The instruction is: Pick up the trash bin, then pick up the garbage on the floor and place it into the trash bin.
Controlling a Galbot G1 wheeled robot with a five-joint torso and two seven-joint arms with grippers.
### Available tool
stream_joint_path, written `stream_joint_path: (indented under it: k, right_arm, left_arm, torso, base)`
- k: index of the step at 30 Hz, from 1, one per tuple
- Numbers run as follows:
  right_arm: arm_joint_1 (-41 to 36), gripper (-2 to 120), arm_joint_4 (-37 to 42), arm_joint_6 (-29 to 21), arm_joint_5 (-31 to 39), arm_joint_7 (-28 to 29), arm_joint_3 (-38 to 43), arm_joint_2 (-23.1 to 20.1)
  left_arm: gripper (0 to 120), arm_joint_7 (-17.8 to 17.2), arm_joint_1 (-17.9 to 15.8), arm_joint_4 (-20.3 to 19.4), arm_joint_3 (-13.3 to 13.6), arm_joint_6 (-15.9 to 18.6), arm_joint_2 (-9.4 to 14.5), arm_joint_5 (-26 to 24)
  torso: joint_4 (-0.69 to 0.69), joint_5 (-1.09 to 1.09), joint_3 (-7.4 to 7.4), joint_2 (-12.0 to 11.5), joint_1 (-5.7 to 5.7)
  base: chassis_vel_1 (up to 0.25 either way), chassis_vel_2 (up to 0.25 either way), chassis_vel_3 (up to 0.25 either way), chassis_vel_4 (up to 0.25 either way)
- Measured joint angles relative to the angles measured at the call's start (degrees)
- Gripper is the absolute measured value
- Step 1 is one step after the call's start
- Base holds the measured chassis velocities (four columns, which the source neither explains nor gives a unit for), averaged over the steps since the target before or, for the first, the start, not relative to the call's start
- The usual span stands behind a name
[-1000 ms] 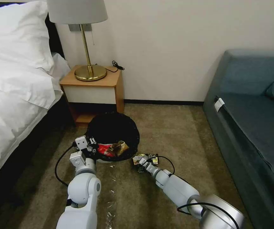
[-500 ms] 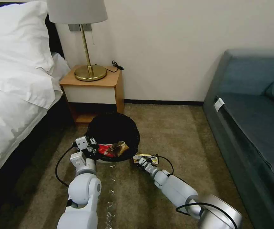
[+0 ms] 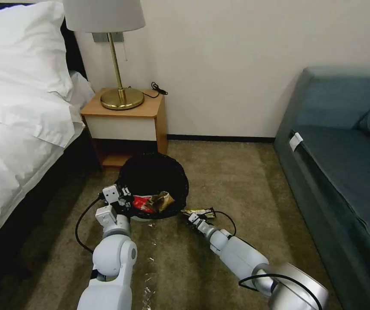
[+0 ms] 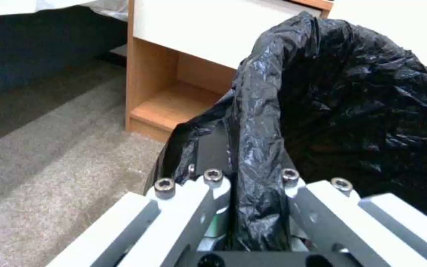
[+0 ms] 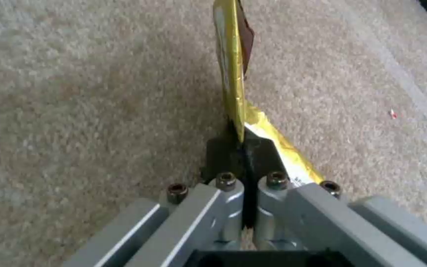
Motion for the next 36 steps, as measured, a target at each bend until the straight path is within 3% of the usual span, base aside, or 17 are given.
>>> stream_joint_path:
  k: [7,20,36]
  right_arm:
    - [0.01,0,0.59,0.05,-0.01,-0.02,0.53,0.04]
    - [-0.13,0,7.48,-0.48,1.79,1.26,10.02,-2.17]
    - [-0.81,0,9.4,-0.16,2.12,1.58,19.74,-4.62]
  left_arm:
    - [4,0.01,0.19,-0.09,0.01,-0.01,-0.03,-0.03]
    - [4,0.01,-0.3,0.31,-0.46,-0.5,0.78,-1.34]
    - [4,-0.02,-1.38,0.4,-0.59,0.09,1.61,-1.96]
  torso:
    - [0.0,0.0,0.0,0.0,0.0]
    - [0.0,0.0,0.0,0.0,0.0]
    - [0.0,0.01,0.0,0.0,0.0]
  base:
    - [0.0,0.0,0.0,0.0]
    - [0.0,0.0,0.0,0.0]
    - [0.0,0.0,0.0,0.0]
